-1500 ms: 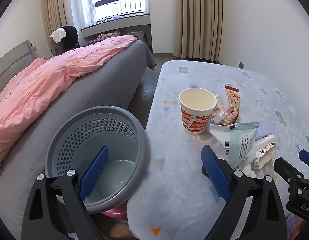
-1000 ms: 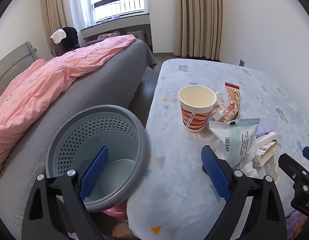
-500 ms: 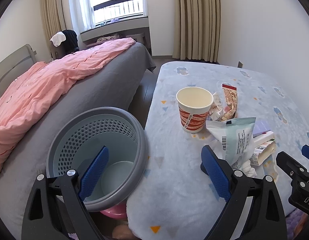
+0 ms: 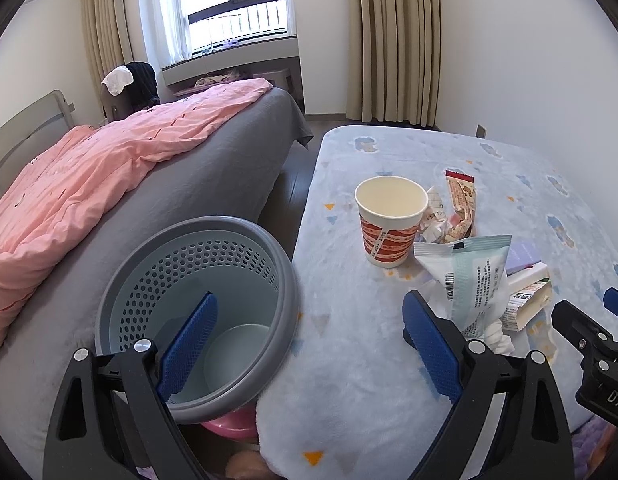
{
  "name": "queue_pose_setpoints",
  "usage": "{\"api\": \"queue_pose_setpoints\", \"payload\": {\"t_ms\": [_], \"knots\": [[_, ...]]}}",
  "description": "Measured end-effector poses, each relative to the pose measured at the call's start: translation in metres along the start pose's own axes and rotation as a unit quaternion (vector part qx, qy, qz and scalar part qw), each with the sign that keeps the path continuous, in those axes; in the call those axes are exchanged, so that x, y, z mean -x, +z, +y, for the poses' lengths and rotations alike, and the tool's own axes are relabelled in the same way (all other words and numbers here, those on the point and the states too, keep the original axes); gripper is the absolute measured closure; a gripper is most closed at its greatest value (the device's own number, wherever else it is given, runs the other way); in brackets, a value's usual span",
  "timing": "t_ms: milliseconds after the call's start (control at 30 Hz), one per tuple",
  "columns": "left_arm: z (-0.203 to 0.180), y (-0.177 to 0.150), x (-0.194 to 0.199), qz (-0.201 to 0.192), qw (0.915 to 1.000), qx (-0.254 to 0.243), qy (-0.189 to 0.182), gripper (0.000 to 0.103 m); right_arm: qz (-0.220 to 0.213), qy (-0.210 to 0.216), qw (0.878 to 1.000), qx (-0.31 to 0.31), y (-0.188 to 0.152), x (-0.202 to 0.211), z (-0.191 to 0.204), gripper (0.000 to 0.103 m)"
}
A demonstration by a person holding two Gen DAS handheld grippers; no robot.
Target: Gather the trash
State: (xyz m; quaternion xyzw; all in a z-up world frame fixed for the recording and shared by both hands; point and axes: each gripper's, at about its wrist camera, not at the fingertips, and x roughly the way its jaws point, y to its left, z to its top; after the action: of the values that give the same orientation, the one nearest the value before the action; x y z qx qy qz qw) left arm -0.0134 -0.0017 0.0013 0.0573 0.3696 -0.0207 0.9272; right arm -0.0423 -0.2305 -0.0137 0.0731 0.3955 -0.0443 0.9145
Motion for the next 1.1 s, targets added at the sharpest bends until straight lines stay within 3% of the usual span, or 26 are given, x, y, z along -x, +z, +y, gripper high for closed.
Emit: {"api": "queue_pose_setpoints", "payload": {"t_ms": [1100], "knots": [[0.0007, 0.0021, 0.0016, -0.003, 1.0, 0.0, 0.0, 0.014, -0.003, -0.001, 1.0, 0.0, 0.002, 0.0022, -0.0006, 0.006]]}}
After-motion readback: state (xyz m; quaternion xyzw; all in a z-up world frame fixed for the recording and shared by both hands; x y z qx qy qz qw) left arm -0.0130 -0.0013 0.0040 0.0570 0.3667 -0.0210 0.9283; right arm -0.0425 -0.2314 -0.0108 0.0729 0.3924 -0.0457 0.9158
